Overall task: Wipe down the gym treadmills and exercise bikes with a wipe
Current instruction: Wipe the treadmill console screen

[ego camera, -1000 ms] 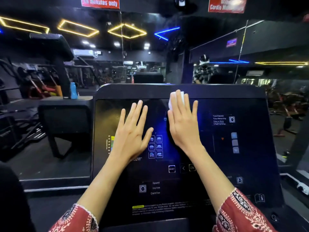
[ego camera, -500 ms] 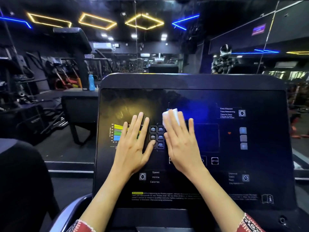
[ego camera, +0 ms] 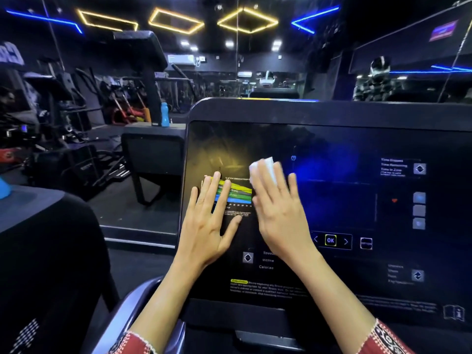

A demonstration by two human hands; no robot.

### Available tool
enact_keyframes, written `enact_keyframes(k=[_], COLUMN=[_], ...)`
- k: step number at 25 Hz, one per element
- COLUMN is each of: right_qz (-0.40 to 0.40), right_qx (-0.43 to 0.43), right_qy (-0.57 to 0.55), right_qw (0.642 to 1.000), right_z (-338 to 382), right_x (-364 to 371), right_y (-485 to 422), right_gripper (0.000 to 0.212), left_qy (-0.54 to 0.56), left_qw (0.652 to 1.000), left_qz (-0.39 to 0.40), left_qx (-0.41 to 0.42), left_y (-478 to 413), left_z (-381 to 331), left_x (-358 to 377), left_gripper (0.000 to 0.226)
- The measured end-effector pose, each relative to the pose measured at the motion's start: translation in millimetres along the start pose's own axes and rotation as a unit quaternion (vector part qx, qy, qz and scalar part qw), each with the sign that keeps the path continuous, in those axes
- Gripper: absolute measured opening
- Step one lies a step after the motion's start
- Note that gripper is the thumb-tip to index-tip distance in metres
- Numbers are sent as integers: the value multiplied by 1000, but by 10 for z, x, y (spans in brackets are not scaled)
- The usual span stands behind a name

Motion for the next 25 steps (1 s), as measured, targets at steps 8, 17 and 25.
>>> enact_keyframes(k=[8,17,25], right_qz=[20,-39,-75], right_qx=[-62,45,121], right_qy=[23,48,34], right_qw=[998,997,989], right_z=[-55,-682,-977], right_x=[-55,-250,-378], right_y=[491,-228,-469], right_gripper=[49,49,52], left_qy=[17,22,-10], left_qw=[1000,999,998], left_qz=[-4,2,-1], left_qx=[-3,38,56], left_y=[258,-244,-983], left_z=[-201,-354,-508], left_x=[27,143,306], left_gripper=[61,60,67])
Point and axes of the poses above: each hand's wrist, its own y-axis away from the middle knuckle, its own x-axis out of the palm, z = x × y, the point moved 6 cm from there along -y, towards the middle knuckle, and after that the axes turned 10 degrees about x, right-handed, at the moved point
